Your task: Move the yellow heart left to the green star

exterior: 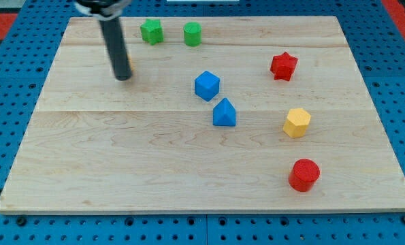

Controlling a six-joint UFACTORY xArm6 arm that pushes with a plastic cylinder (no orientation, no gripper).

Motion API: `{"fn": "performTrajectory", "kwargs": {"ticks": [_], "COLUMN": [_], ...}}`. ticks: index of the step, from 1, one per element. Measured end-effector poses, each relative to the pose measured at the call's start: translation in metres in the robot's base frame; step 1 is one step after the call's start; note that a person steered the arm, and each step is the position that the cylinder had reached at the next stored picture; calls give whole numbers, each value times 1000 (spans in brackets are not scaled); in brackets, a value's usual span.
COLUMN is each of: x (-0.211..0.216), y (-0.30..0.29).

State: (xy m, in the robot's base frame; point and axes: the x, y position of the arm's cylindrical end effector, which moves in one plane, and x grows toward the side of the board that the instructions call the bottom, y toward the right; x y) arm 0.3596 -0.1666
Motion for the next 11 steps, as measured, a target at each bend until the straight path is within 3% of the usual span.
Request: {"fn": "performTrajectory", "kwargs": {"ticks": [1, 2, 4, 6, 9, 10, 11], "x": [-26, -20, -23, -68, -91, -79, -18], "y": [-25, -22, 16, -28, -29, -26, 58]}}
